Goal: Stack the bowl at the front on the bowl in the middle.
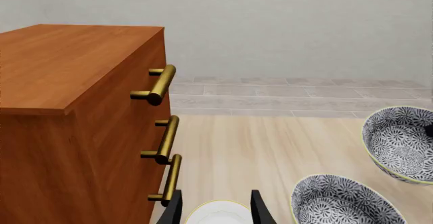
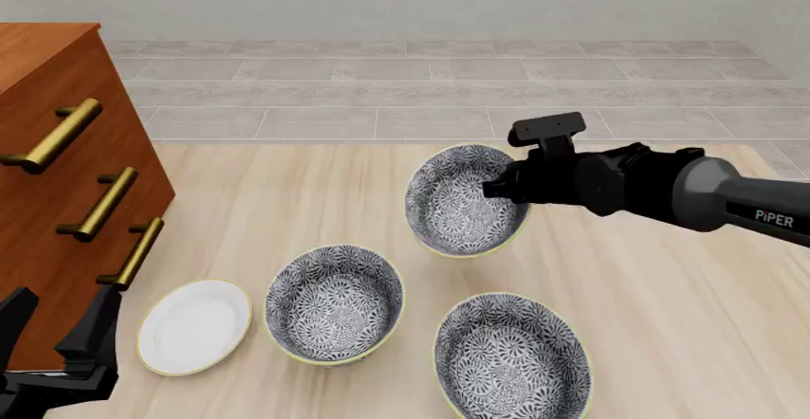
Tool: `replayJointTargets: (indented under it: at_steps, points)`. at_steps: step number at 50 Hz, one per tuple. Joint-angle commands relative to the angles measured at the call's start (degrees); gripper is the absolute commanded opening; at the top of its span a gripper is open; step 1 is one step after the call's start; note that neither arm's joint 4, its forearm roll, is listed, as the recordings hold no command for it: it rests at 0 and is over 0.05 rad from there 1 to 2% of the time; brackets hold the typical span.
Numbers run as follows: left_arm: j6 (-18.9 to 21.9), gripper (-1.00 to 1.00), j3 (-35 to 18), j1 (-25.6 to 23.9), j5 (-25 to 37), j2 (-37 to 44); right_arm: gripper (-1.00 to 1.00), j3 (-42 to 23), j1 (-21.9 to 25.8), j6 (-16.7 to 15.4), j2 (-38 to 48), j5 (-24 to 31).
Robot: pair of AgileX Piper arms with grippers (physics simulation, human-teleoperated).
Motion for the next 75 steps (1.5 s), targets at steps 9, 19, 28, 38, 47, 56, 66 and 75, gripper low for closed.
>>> replayJointTargets:
  at_steps: [9, 19, 28, 38, 47, 56, 66, 75]
  points:
    - [-0.02, 1.0, 0.03, -0.06, 3.17, -4.59, -1.0, -0.12, 1.87, 2.54, -5.28, 2.47]
    - [-0.44, 1.0, 0.03, -0.33, 2.89, -4.32, -1.0, 1.84, 7.15, 5.46, -10.52, 4.22]
    - [-0.4, 1.0, 0.03, -0.27, 2.44, -3.59, -1.0, 2.04, 12.85, 10.17, -14.43, 6.93]
    - [-0.22, 1.0, 0.03, -0.31, 2.96, -4.17, -1.0, 2.84, 16.23, 12.42, -16.17, 7.56]
    - [-0.11, 1.0, 0.03, -0.46, 3.15, -4.41, -1.0, 3.72, 18.5, 13.45, -16.87, 7.3]
    - [-0.08, 1.0, 0.03, -0.49, 3.24, -4.66, -1.0, 4.26, 21.07, 14.55, -17.54, 7.1]
    - [0.06, 1.0, 0.03, -0.94, 4.49, -6.41, -1.0, 3.7, 23.66, 15.06, -17.06, 6.96]
    - [-0.08, 1.0, 0.0, -1.15, 6.0, -8.53, -1.0, 2.35, 26.28, 15.93, -15.59, 7.13]
